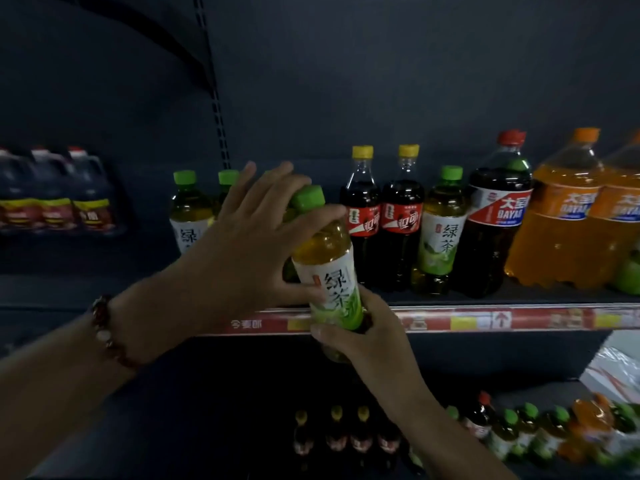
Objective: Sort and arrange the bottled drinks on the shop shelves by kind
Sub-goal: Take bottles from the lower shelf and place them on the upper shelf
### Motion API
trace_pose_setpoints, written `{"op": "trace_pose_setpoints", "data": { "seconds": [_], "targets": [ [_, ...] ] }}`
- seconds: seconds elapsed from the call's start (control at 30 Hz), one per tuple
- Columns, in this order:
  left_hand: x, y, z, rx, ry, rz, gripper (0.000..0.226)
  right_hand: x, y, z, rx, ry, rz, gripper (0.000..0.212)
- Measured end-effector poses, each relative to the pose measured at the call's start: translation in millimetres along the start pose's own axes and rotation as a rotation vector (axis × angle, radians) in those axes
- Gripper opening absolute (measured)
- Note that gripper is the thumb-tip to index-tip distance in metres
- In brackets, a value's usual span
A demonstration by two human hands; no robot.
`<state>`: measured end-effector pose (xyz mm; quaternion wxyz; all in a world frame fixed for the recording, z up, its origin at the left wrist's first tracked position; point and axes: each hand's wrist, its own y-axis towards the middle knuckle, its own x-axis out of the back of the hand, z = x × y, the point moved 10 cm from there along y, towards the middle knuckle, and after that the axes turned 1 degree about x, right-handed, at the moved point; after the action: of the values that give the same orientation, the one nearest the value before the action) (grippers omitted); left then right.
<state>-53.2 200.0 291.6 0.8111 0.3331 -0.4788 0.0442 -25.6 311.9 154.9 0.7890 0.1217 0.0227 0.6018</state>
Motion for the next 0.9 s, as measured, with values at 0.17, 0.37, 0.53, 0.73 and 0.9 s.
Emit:
{"op": "trace_pose_setpoints", "data": {
  "seconds": [0.17, 0.37, 0.53, 0.73, 0.9],
  "targets": [
    [-23.0, 38.0, 21.2, -0.106, 0.05, 0.018, 0.097, -7.1, 33.6, 2.6, 0.102, -0.173, -0.127, 0.045],
    [-50.1, 59.7, 36.6, -0.138, 0.131, 0.007, 0.099, -12.9, 47.5, -12.9, 0.045, -0.398, -0.125, 0.079],
    [-63.8, 72.3, 44.7, -0.111, 0.183, 0.018, 0.099, -16.5, 54.7, -9.2, 0.072, -0.47, -0.058, 0.084],
    [-72.0, 74.4, 50.7, -0.07, 0.225, -0.022, 0.1, -10.3, 61.4, 9.5, 0.097, -0.616, 0.082, 0.079],
    [-77.1, 66.6, 50.5, -0.024, 0.193, -0.073, 0.102, 3.7, 67.1, 84.7, 0.319, -1.034, 0.058, 0.061]
  ]
}}
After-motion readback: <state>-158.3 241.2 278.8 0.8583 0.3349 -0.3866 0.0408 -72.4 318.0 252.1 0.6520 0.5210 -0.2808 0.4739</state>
